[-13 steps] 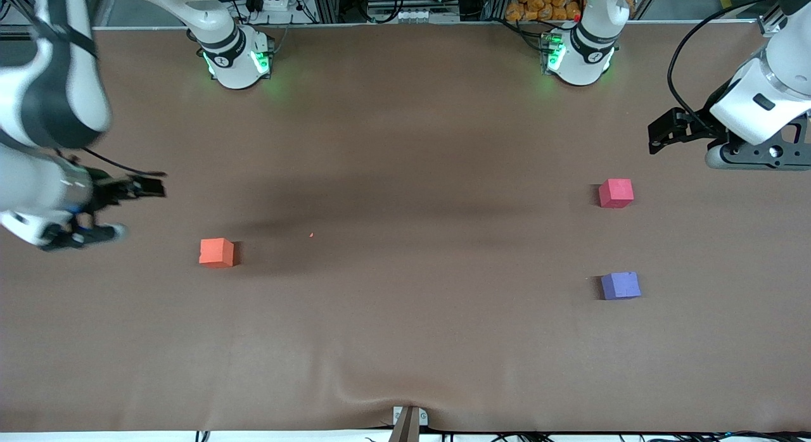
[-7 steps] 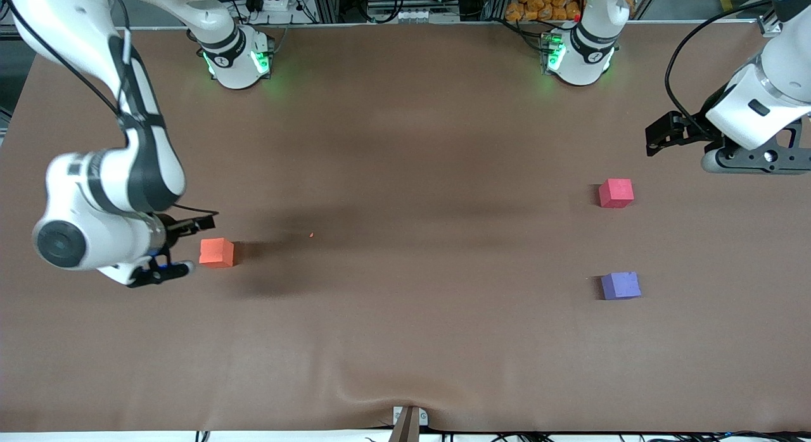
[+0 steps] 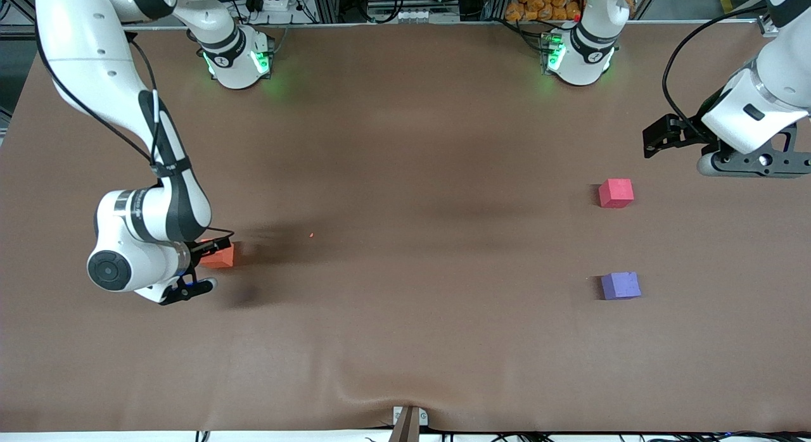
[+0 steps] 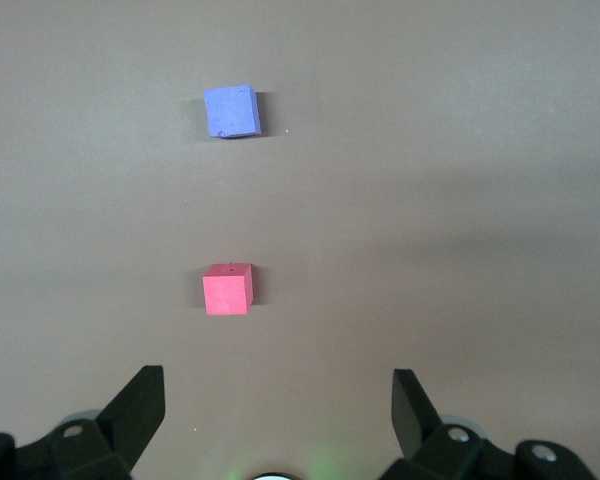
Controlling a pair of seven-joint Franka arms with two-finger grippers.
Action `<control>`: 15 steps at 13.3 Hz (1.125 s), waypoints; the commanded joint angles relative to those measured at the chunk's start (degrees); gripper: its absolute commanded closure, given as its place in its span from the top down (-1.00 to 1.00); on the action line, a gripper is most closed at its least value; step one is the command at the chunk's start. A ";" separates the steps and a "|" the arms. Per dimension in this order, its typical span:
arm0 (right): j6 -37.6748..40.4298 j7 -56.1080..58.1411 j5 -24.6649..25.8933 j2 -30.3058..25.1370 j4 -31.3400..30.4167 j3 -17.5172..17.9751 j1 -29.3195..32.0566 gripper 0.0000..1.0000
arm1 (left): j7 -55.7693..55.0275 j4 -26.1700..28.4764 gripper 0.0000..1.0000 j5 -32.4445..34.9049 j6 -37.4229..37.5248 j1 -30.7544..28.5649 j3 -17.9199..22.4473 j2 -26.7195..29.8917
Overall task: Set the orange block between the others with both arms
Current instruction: 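Reach the right gripper down to the orange cube and grasp it, then carry the orange cube to mid-table while the left gripper reaches toward it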
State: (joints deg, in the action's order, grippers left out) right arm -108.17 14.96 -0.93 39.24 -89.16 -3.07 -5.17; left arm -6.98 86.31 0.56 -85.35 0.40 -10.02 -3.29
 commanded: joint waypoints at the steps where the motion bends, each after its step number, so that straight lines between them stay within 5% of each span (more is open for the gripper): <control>1: -1.69 1.13 -0.47 0.48 -0.57 0.35 0.24 1.00 | -0.75 -0.53 1.00 -0.91 -0.08 -0.05 -0.18 -0.40; 6: -5.47 1.13 -0.56 1.27 -3.39 0.35 0.24 0.96 | -0.75 -0.53 1.00 -0.91 -0.08 -0.13 -0.18 -0.58; 8: -5.47 0.95 -0.56 1.28 -3.30 0.43 -0.19 0.30 | -0.75 -0.53 1.00 -0.91 -0.08 -0.13 -0.18 -0.58; 10: -5.47 0.69 -0.65 1.10 -2.69 0.43 -0.81 -0.02 | -0.75 -0.53 1.00 -0.91 -0.08 -0.13 -0.18 -0.58; 13: -5.56 0.16 -1.08 0.92 0.21 0.43 -4.14 -0.11 | -0.67 -0.35 1.00 -0.82 -0.08 -0.14 -0.18 -0.75; 15: -5.56 -3.59 -6.41 0.75 1.00 0.43 -6.77 -0.11 | -0.75 -0.44 1.00 -0.74 -0.08 -0.05 -0.18 -0.93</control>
State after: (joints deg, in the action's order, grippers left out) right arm -113.97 14.06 -3.39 40.78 -88.76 -2.40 -9.46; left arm -6.99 86.31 0.56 -85.35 0.39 -10.03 -3.87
